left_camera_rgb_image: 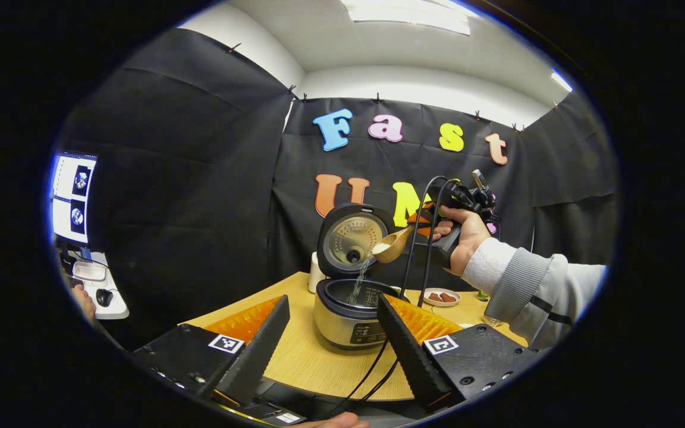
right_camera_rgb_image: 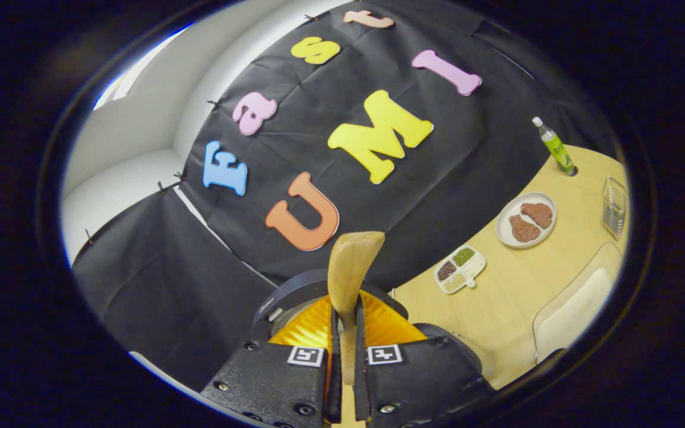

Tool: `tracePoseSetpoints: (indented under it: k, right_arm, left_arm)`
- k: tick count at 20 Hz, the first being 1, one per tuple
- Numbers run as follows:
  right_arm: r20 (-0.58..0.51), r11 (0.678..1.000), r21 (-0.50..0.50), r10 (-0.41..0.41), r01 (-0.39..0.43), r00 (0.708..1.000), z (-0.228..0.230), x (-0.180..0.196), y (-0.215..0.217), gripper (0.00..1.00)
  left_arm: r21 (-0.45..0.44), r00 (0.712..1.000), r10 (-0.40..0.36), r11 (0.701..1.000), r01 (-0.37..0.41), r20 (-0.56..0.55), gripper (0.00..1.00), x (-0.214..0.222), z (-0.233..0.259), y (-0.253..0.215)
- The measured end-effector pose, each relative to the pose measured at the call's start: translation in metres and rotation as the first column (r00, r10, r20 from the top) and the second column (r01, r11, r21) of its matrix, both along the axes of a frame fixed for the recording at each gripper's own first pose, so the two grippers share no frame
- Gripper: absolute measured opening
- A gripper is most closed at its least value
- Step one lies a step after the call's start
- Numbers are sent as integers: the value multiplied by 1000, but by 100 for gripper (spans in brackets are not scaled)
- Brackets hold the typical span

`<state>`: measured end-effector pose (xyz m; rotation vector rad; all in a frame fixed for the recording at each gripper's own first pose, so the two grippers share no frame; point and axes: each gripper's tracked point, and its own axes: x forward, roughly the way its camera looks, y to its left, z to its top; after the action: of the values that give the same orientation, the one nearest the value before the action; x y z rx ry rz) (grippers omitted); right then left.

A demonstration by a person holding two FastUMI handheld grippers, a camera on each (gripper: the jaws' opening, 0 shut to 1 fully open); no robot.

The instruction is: Close the left gripper, press the button to open the rice cooker; take a wooden spoon from the chopstick holder with the right hand, scoop a spoonful of rice and pour it into the rice cooker, then put the wooden spoon back into the chopstick holder.

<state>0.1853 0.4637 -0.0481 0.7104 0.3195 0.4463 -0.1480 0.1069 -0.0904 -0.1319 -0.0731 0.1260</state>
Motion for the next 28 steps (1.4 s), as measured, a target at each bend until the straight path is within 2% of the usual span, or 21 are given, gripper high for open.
tracePoseSetpoints:
  k: [4, 5, 8, 12, 15, 18, 19, 25, 28]
  right_arm:
    - [66, 995, -99, -1, 8, 998, -2, 2, -5, 13]
    - [77, 993, -114, 1, 8, 997, -3, 0, -3, 10]
    - [109, 984, -177, 25, -5, 994, -7, -3, 3, 11]
    - [181, 963, -267, 28, 22, 983, -6, -6, 4, 16]
    - [240, 936, -350, 56, 32, 969, -6, -12, 8, 10]
    - [273, 917, -397, 71, 45, 959, -6, -17, 12, 16]
    - [299, 911, -409, 79, 53, 951, 0, -19, 15, 13]
    - [399, 817, -570, 181, 88, 899, -4, -31, 33, 14]
    - [374, 774, -630, 237, 59, 897, -22, -34, 42, 14]
  left_arm:
    - [4, 999, -9, 1000, 9, -31, 94, 4, -12, -1]
    - [9, 999, 3, 1000, -3, -43, 94, 4, -15, 3]
    - [42, 997, 39, 998, -36, -59, 94, 4, -17, 8]
    - [65, 998, 13, 998, -9, -55, 95, 4, -13, -4]
    - [86, 999, 10, 996, -5, -50, 95, 2, -10, -5]
    - [85, 998, 17, 996, -12, -53, 94, 5, -12, -3]
    - [82, 998, 20, 997, -15, -56, 94, 5, -12, -2]
    - [68, 998, 9, 998, -5, -60, 95, 6, -15, -3]
    - [83, 998, 0, 996, 5, -59, 95, 4, -16, -8]
